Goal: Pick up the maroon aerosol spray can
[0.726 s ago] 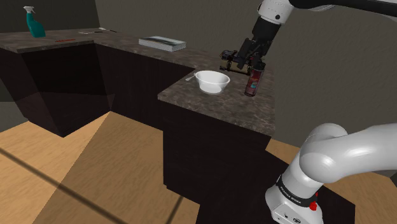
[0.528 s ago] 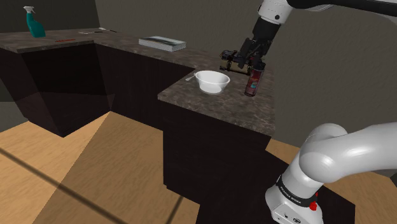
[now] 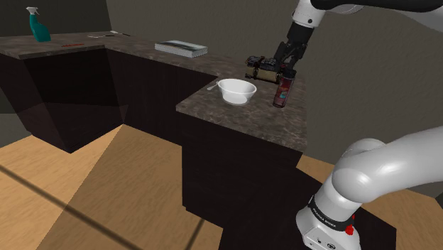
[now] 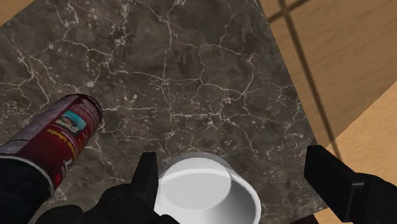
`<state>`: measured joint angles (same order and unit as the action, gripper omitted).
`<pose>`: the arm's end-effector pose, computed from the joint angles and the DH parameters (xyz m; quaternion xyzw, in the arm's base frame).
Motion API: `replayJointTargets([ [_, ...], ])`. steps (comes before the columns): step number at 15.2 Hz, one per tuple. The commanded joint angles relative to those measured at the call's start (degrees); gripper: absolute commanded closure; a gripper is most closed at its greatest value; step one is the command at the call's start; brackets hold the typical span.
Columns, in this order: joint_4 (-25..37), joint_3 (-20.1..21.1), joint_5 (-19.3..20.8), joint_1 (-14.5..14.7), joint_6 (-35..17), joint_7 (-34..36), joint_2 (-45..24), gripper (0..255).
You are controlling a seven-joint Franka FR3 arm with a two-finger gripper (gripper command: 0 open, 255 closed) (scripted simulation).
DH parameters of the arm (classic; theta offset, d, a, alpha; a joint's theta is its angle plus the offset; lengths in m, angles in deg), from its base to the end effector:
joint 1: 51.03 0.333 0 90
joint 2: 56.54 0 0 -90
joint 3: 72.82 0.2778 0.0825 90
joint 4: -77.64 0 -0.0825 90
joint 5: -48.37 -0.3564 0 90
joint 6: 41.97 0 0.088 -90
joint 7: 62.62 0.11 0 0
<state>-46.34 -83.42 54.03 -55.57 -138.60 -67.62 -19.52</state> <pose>0.3393 -0.1200 0.6069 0.9941 -0.0726 0.0800 0.0067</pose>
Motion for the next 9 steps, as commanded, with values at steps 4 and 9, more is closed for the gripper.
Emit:
replayJointTargets([
  [4, 5.03, -5.73, 1.52, -1.43, -0.62, -5.23, -6.92, 0],
  [9, 11.65, -11.3, 1.6, -2.53, -0.59, -10.56, -14.78, 0],
])
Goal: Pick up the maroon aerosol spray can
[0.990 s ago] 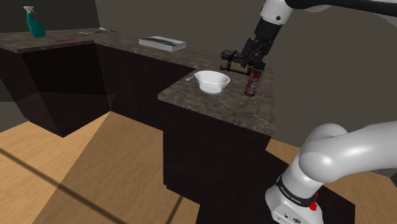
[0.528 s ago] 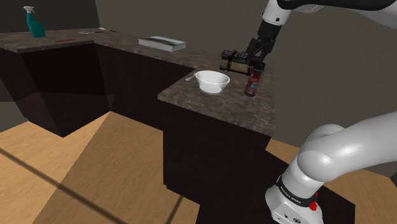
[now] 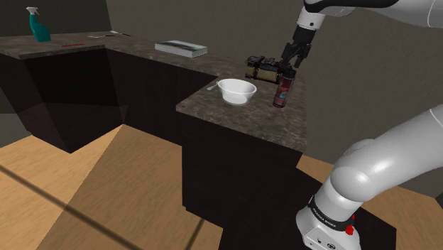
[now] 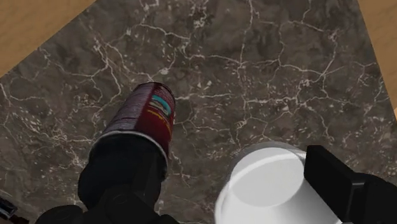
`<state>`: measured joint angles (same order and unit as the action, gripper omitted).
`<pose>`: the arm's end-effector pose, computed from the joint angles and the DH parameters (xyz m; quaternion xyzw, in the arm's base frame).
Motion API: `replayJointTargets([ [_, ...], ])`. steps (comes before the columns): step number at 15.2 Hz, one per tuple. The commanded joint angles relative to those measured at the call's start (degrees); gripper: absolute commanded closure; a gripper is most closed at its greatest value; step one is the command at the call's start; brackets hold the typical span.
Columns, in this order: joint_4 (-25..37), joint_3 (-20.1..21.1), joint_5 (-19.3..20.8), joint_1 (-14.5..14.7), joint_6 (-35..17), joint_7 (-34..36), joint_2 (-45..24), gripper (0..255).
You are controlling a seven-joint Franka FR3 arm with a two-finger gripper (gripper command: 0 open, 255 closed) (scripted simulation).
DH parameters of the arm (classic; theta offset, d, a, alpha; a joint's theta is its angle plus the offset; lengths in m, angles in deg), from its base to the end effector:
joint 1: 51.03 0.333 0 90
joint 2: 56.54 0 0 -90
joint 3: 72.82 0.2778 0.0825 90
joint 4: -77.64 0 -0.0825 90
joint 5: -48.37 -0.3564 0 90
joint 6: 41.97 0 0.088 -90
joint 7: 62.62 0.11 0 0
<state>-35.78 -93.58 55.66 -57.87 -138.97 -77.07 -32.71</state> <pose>0.3619 -0.2322 0.5938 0.9936 -0.0995 0.0522 0.0104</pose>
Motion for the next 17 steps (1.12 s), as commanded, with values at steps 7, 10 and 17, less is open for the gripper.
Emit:
replayJointTargets([
  [7, 8.8, -7.07, -1.85, -1.6, -0.36, -7.35, -11.17, 0],
  [10, 6.1, -7.1, -1.63, -1.7, -2.69, -7.2, -10.76, 0],
  [17, 2.94, -7.2, -1.4, -1.82, -5.51, -7.08, -10.4, 255],
])
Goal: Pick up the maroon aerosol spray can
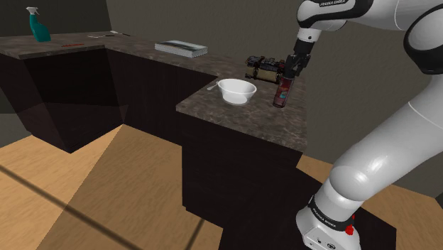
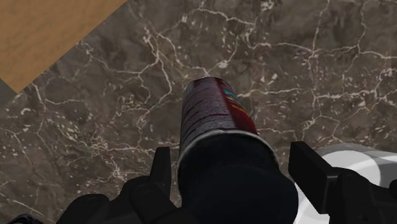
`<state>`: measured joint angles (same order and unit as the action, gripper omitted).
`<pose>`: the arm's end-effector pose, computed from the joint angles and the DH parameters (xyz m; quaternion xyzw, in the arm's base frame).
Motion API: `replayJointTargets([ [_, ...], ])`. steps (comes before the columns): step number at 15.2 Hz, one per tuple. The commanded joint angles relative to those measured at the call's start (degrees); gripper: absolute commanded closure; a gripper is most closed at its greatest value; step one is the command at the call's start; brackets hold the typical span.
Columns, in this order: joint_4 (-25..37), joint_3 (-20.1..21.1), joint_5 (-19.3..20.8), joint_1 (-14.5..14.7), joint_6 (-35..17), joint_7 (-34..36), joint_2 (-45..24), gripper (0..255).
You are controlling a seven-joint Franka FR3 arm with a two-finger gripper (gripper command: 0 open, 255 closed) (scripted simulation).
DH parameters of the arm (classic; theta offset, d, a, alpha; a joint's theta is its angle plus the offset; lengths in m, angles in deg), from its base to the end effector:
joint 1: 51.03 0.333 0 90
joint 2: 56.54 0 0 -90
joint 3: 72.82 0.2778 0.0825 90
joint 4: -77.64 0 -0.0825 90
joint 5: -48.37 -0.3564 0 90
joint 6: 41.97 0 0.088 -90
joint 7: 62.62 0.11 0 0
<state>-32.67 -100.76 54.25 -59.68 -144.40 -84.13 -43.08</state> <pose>0.3724 -0.3101 0.5463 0.9923 -0.1182 0.0334 0.0136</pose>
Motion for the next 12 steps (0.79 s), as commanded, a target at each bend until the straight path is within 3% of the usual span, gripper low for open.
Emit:
replayJointTargets([
  [1, -0.15, -0.01, 0.0, 0.0, -0.07, 0.01, -0.04, 255],
  [8, -0.06, -0.01, -0.02, 0.0, -0.02, 0.0, -0.08, 255],
  [12, 3.36, 0.09, -0.25, 0.13, 3.07, -0.15, -0.45, 255],
])
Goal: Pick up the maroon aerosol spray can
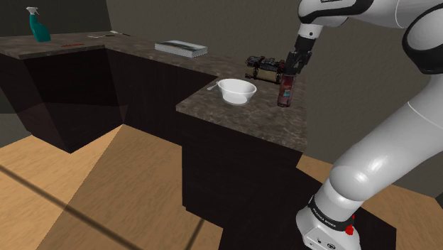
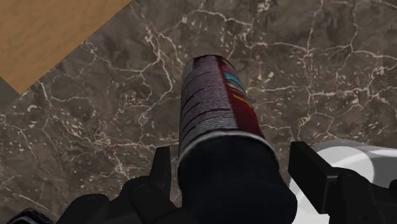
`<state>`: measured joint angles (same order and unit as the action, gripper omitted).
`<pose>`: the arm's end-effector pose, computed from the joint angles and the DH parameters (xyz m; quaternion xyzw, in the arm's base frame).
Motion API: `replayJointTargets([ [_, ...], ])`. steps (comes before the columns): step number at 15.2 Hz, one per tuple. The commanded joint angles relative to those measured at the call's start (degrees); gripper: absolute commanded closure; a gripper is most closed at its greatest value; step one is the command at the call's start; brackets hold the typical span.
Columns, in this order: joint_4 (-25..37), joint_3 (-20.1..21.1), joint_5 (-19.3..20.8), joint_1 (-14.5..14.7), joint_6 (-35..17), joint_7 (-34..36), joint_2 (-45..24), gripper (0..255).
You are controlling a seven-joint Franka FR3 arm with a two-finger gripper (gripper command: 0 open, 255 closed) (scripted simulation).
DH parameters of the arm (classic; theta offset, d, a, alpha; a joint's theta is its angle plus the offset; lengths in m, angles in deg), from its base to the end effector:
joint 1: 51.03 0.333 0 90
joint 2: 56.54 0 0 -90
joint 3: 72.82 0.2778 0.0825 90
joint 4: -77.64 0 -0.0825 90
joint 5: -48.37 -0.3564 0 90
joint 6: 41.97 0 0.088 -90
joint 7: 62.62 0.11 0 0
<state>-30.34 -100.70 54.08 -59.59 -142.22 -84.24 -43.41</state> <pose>0.3724 -0.3100 0.5589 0.9924 -0.1182 0.0321 0.0132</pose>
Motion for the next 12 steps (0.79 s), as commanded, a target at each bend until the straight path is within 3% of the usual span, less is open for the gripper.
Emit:
replayJointTargets([
  [1, 1.92, 0.04, -0.15, 0.07, 1.66, -0.1, -0.24, 255],
  [12, 11.9, -0.11, -1.18, 0.34, 9.68, -0.88, -2.39, 255],
])
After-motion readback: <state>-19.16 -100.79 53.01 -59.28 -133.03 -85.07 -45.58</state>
